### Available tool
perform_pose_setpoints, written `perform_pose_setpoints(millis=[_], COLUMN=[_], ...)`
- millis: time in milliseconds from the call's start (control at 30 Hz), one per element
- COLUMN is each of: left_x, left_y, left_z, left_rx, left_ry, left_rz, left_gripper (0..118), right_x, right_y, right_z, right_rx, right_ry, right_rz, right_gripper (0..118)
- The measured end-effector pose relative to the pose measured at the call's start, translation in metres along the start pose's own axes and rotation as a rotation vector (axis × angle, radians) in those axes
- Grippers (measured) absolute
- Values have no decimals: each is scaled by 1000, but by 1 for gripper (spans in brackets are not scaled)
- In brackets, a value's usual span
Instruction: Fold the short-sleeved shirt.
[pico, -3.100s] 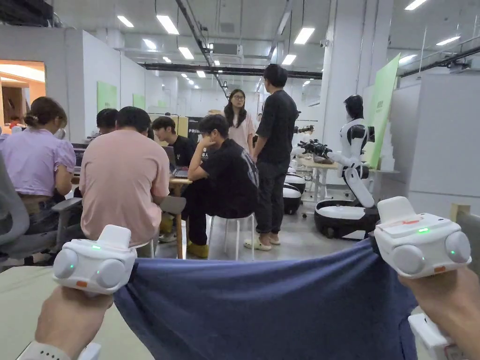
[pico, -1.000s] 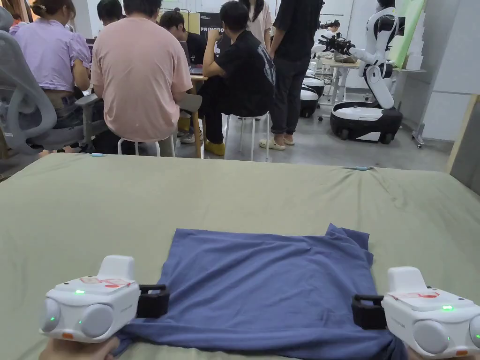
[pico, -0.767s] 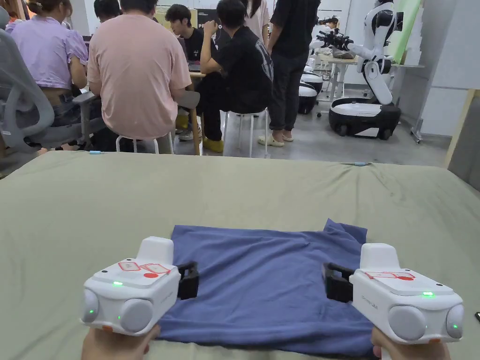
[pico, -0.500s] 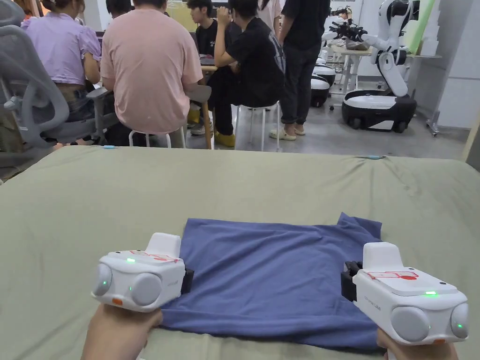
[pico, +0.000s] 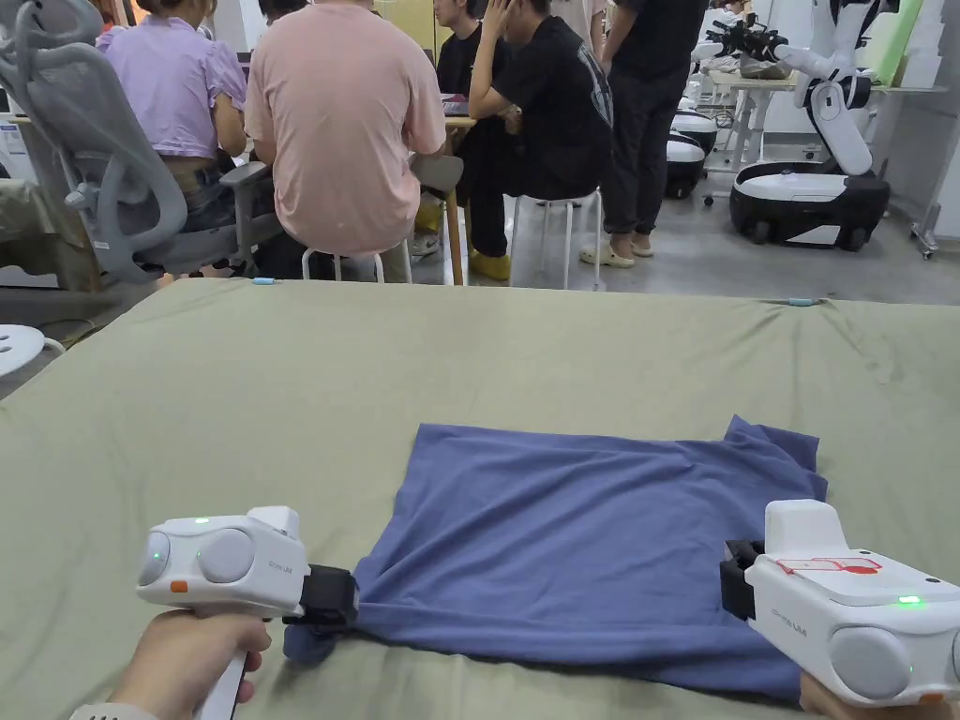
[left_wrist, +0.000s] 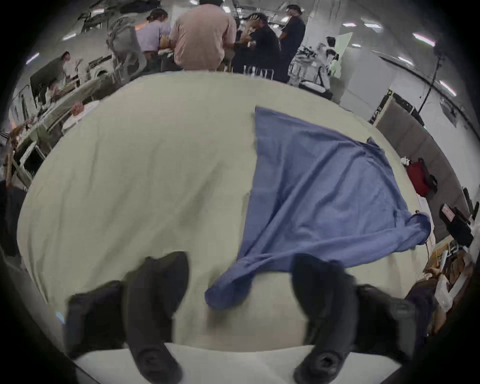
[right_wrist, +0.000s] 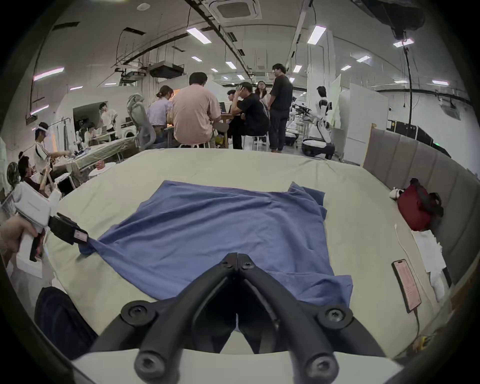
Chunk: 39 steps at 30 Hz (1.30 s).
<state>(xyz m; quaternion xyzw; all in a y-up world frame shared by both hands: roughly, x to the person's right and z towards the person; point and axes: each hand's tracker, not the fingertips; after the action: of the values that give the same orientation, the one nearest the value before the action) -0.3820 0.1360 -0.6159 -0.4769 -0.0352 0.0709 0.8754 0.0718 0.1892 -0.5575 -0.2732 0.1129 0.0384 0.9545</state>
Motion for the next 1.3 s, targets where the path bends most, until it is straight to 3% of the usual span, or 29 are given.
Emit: perform_pose_setpoints(millis=[67, 133, 167, 400, 433, 467, 500, 533, 600, 667, 800, 867, 900, 967, 1000, 1100, 1200, 1300], left_x=[-1, -1, 2, 34, 37, 40, 46, 48, 51, 55, 55, 58, 56, 57, 57, 55, 56, 57], left_y=[-1, -3, -5, -9, -9, -9, -11, -12, -13, -15, -15, -17, -15, -15, -16, -12, 1, 24], left_z=[-14, -23, -21, 17, 20, 22, 28, 30, 32, 37, 38, 39, 38, 39, 40, 45, 50, 48], left_rx=[-58, -83, -51, 140, 147, 152, 160, 164, 164, 169, 168, 166, 162, 159, 159, 163, 171, 190], left_ry=[-19, -34, -31, 21, 18, 21, 26, 27, 12, 6, 7, 8, 6, 7, 11, 26, 58, 78], left_rz=[7, -15, -24, -117, -121, -130, -143, -154, -157, -155, -148, -148, -149, -149, -149, -158, -185, -198], left_gripper=[49, 8, 0, 0, 0, 0, 0, 0, 0, 0, 0, 0, 0, 0, 0, 0, 0, 0], right_x=[8, 18, 25, 74, 81, 89, 97, 101, 107, 112, 119, 119, 119, 119, 118, 120, 122, 132], right_y=[1, 0, 0, -7, -9, -12, -16, -19, -30, -41, -61, -69, -73, -75, -75, -62, -44, -24], right_z=[2, 5, 9, 30, 31, 31, 30, 30, 29, 28, 10, -3, -9, -18, -18, -7, 0, -3], right_rx=[0, -3, -4, -12, -25, -46, -80, -92, -111, -107, -180, -218, -243, -245, -233, -178, -135, -102], right_ry=[-9, -26, -38, -156, -170, -167, -150, -144, -141, -137, -66, -7, 18, 4, -35, 9, -4, 19], right_rz=[-4, -8, -11, -31, -37, -37, -34, -34, -40, -45, -78, -94, -103, -98, -76, -128, -113, -160], right_gripper=[0, 0, 0, 0, 5, 23, 57, 100, 113, 118, 103, 90, 77, 5, 4, 4, 4, 4])
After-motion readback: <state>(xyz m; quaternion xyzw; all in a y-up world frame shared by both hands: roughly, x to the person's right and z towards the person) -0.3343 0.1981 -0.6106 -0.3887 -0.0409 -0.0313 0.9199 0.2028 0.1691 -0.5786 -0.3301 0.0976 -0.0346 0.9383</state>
